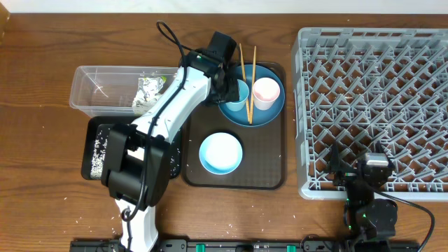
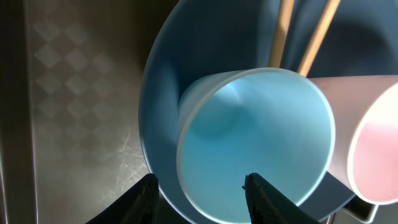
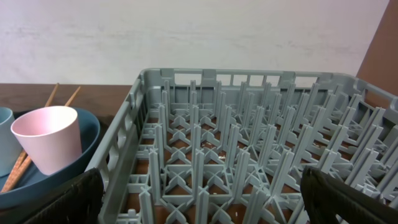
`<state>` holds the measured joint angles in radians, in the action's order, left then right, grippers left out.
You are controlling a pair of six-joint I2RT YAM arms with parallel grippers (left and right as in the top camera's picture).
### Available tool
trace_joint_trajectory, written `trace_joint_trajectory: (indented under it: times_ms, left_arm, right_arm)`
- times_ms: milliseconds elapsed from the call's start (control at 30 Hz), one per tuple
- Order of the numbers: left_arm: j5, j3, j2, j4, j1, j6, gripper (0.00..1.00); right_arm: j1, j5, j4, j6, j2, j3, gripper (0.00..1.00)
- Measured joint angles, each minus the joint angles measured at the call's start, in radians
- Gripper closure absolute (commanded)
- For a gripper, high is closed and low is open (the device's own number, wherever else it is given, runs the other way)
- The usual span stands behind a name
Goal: Sort waste into correct bins and load items into the dishwasher rack
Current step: 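Lower the left gripper and pinch the rim of the light-blue cup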
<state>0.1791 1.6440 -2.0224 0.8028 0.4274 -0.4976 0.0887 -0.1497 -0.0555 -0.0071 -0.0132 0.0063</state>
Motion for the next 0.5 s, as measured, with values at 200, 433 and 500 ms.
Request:
trace_joint_trajectory:
  times_ms: [200,433,500]
  left_arm:
    - [-0.003,-0.002,-0.001,-0.003,0.001,-0.003,0.56]
    - [-0.023,-0.008,-0.001,-0.003,0.001,-0.004,0.61]
    - [-0.025,-0.009,-0.001,-0.002,0.001,-0.006,0.62]
  right_arm:
    - [0.0,0.0,0.0,0.0,0.0,0.0,0.01]
    - [0.0,0.0,0.0,0.0,0.0,0.0,0.01]
    - [0.0,0.0,0.0,0.0,0.0,0.0,0.01]
